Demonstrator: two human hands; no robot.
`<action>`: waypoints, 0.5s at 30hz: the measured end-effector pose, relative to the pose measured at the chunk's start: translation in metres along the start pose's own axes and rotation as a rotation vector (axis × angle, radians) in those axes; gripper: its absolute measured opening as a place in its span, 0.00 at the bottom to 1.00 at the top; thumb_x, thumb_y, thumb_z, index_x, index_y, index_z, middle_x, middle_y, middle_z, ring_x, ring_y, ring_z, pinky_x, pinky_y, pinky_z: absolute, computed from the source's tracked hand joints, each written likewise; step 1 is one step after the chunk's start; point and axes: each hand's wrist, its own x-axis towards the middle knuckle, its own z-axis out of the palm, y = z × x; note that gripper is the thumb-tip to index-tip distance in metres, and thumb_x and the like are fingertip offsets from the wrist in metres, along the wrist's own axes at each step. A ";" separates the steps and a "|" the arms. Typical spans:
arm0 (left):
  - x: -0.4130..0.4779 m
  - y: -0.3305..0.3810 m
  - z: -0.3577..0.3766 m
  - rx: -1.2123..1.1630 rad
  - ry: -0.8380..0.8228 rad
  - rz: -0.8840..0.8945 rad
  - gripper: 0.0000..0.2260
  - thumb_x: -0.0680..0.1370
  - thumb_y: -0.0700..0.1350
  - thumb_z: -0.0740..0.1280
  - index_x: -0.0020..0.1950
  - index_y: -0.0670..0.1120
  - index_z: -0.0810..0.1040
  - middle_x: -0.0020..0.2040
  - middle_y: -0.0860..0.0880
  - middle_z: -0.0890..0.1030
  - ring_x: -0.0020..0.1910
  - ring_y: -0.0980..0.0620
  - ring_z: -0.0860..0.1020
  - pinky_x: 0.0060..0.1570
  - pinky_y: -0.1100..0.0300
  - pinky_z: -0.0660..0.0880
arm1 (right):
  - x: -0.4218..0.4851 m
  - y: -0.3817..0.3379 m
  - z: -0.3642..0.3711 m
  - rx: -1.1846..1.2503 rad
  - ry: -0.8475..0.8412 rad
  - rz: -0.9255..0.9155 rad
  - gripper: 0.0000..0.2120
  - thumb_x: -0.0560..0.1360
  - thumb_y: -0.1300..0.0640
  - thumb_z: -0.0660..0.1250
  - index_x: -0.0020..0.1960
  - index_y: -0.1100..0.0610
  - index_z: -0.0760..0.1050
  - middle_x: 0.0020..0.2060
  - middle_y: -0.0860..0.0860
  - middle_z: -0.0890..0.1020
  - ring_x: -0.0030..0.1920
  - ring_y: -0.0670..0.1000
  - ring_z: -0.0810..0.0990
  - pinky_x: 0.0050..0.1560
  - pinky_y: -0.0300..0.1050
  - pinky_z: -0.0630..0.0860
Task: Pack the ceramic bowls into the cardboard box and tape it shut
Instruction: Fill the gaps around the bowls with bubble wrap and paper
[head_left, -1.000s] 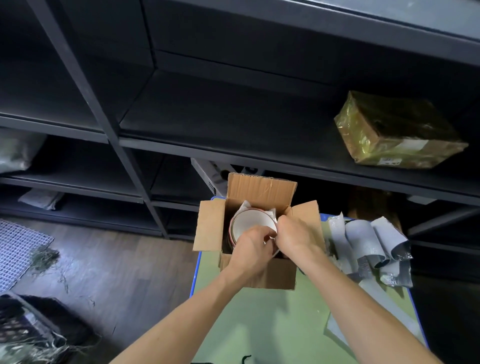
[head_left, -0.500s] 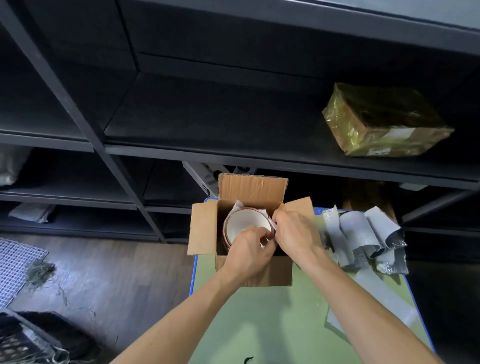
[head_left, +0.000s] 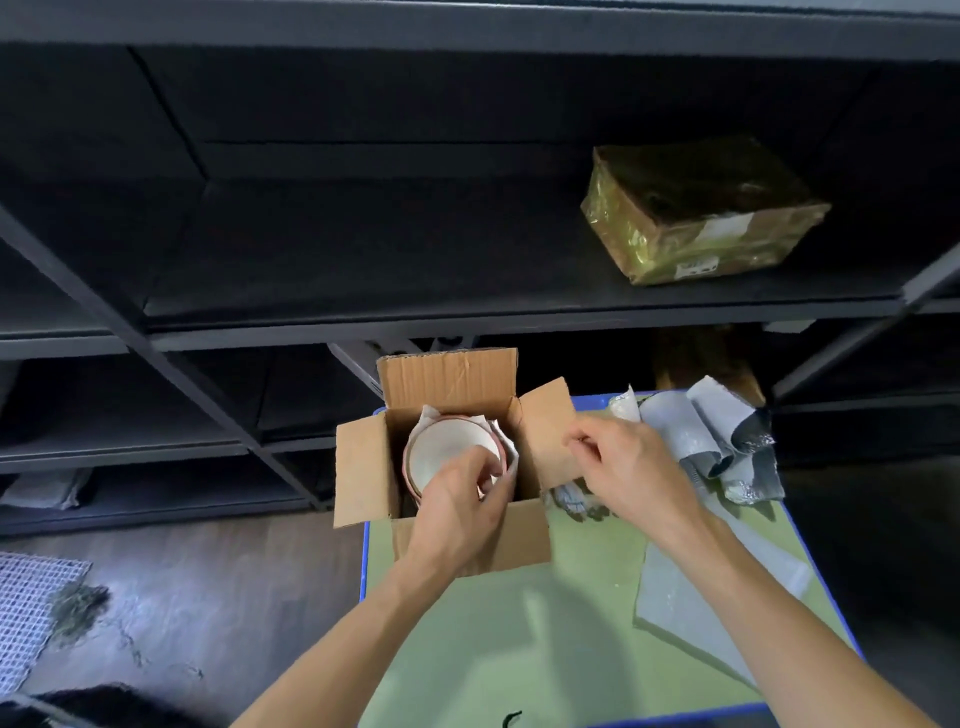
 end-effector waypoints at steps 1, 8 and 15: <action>-0.002 0.002 0.001 0.019 0.011 0.035 0.11 0.80 0.54 0.66 0.42 0.50 0.74 0.36 0.54 0.78 0.38 0.55 0.74 0.36 0.64 0.68 | -0.005 0.004 -0.002 0.007 0.001 0.002 0.06 0.79 0.54 0.63 0.48 0.50 0.79 0.39 0.48 0.84 0.41 0.53 0.81 0.42 0.52 0.78; -0.022 0.037 0.027 0.046 -0.093 0.360 0.10 0.81 0.50 0.63 0.41 0.49 0.75 0.36 0.55 0.74 0.37 0.54 0.71 0.38 0.55 0.70 | -0.041 0.039 -0.006 0.002 -0.001 0.075 0.06 0.80 0.52 0.63 0.45 0.50 0.77 0.39 0.45 0.83 0.42 0.52 0.79 0.41 0.49 0.75; -0.033 0.062 0.104 0.115 -0.309 0.436 0.11 0.80 0.53 0.60 0.53 0.50 0.79 0.44 0.54 0.79 0.43 0.53 0.77 0.44 0.54 0.75 | -0.081 0.114 0.003 0.025 -0.129 0.253 0.08 0.80 0.51 0.62 0.55 0.48 0.78 0.50 0.45 0.84 0.51 0.52 0.81 0.48 0.46 0.75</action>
